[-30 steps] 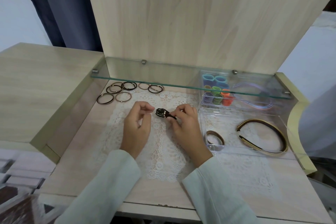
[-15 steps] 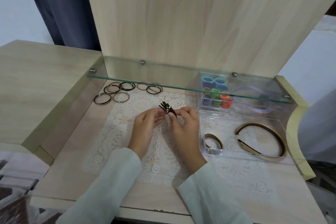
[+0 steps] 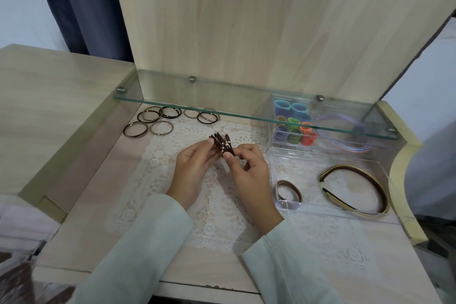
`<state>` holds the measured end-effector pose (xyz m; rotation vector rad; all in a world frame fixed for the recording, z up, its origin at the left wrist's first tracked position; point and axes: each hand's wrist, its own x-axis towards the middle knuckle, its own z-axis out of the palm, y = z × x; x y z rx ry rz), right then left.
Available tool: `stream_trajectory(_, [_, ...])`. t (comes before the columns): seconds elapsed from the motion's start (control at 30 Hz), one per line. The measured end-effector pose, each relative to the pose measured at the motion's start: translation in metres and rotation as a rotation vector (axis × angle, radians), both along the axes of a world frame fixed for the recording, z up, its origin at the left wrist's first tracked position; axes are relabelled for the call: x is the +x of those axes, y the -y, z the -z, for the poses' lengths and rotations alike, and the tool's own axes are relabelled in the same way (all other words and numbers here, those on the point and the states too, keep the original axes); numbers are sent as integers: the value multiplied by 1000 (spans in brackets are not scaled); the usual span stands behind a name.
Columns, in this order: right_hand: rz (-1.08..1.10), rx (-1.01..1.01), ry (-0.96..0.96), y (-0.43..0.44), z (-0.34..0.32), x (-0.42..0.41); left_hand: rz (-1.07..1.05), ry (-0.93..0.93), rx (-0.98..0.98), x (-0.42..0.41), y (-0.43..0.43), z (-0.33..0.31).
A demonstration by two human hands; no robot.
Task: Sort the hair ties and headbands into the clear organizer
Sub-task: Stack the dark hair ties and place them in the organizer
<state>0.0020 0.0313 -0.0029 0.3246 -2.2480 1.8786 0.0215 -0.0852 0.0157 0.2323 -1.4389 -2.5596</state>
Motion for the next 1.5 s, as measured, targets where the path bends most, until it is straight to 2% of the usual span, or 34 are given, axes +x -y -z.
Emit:
stream_trajectory(0.5, [-72, -49, 12, -1, 2, -2, 161, 48, 15, 3, 5, -1])
stream_trajectory(0.83, [-92, 26, -2, 0, 3, -2, 171, 74, 128, 0, 9, -2])
stream_trajectory(1.5, [-122, 6, 18, 0, -1, 0, 175, 74, 153, 0, 11, -3])
